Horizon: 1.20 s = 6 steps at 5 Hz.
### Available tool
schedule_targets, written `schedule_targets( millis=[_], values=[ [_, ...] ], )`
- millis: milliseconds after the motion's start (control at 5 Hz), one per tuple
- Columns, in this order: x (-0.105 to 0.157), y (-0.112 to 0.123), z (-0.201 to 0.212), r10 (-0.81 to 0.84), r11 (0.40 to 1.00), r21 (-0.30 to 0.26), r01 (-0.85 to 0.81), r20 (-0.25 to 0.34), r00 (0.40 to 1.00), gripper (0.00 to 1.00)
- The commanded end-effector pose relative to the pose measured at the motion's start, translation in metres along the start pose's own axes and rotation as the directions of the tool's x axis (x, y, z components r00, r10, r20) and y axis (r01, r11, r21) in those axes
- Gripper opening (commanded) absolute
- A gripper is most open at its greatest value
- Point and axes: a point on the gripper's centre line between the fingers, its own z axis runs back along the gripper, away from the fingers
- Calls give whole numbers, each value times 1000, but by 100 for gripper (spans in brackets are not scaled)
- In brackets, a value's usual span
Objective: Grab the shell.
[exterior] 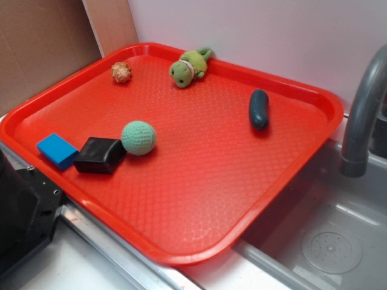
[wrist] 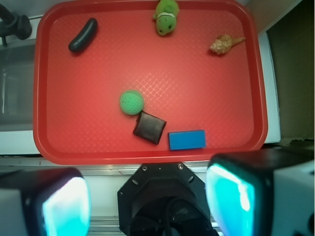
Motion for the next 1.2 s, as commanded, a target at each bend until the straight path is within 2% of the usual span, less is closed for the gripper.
schedule_targets(
  millis=[0,200,400,1000],
  values=[
    [0,0,0,0,1000,0,0,0,1000,100],
    [47,50,-45,243,968,52,-244,14,970,100],
    [89,95,-69,423,905,24,-426,76,903,100],
    [89,95,-69,423,905,24,-426,76,903,100]
  ],
)
